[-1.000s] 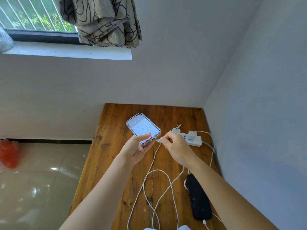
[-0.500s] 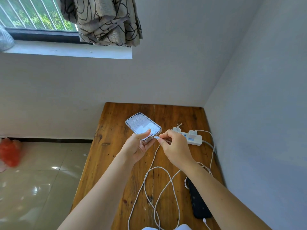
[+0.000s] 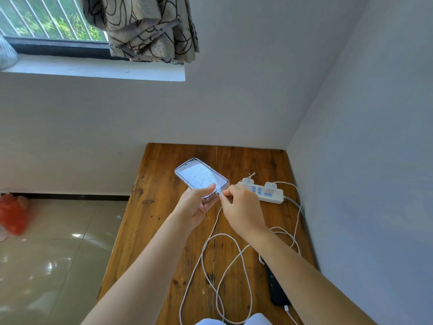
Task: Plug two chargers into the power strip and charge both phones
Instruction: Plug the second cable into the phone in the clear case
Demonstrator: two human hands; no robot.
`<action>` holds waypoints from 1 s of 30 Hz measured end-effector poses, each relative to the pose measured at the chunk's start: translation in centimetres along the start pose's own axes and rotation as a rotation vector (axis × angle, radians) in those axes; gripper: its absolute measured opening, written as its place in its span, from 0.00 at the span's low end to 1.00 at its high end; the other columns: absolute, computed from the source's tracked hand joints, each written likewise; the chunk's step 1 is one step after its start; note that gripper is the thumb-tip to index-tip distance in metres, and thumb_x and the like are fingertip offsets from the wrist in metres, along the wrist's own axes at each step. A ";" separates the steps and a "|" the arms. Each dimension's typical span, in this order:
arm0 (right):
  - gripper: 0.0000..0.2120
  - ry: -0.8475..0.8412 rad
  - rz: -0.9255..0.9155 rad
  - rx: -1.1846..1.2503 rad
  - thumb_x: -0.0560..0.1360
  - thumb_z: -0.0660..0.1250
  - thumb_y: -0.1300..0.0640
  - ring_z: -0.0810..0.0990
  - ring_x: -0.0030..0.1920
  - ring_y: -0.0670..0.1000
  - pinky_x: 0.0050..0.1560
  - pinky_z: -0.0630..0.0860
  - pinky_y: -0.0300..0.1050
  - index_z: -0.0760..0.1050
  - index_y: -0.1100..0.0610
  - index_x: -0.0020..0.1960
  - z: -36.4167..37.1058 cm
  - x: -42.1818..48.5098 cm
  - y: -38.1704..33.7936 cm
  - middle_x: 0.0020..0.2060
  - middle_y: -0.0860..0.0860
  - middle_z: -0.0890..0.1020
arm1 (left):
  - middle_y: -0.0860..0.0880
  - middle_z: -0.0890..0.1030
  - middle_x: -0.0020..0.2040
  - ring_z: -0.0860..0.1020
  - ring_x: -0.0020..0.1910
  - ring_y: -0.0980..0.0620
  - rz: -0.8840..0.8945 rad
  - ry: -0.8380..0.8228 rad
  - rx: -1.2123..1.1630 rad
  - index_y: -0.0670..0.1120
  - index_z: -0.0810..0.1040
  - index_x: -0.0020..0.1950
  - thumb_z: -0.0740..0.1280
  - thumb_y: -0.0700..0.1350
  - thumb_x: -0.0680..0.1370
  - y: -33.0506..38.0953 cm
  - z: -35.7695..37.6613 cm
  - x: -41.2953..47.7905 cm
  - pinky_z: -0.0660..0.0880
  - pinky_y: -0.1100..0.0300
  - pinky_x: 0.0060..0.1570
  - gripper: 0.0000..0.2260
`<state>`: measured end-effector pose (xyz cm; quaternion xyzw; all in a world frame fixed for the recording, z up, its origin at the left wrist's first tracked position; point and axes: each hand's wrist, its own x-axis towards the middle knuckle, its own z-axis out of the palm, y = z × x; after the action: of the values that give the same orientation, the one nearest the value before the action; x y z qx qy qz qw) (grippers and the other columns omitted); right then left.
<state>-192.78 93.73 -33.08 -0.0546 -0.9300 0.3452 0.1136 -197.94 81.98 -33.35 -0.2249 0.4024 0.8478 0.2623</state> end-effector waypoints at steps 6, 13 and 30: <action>0.07 -0.015 0.029 0.038 0.75 0.68 0.56 0.75 0.38 0.42 0.32 0.68 0.26 0.80 0.57 0.50 -0.2 -0.3 0.4 0.46 0.53 0.84 | 0.39 0.77 0.61 0.82 0.53 0.44 -0.014 0.011 -0.019 0.48 0.63 0.67 0.69 0.31 0.71 -0.9 0.1 -0.2 0.81 0.58 0.45 0.29; 0.06 0.012 0.084 0.179 0.74 0.69 0.55 0.77 0.35 0.39 0.31 0.71 0.24 0.81 0.56 0.48 -0.3 0.2 -0.1 0.42 0.50 0.84 | 0.40 0.78 0.61 0.82 0.53 0.45 0.016 -0.018 -0.058 0.48 0.65 0.66 0.68 0.31 0.72 -0.3 0.0 -0.1 0.81 0.58 0.44 0.27; 0.04 -0.083 0.147 0.246 0.73 0.71 0.56 0.79 0.37 0.42 0.32 0.71 0.27 0.81 0.55 0.45 -1.0 0.0 1.4 0.37 0.44 0.80 | 0.40 0.80 0.60 0.82 0.53 0.44 -0.021 -0.029 -0.198 0.46 0.66 0.71 0.55 0.53 0.81 -1.0 -1.4 0.4 0.82 0.54 0.43 0.20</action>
<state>-192.49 95.37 -33.26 -0.0937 -0.8782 0.4657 0.0554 -197.35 81.53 -34.93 -0.2417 0.3107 0.8836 0.2535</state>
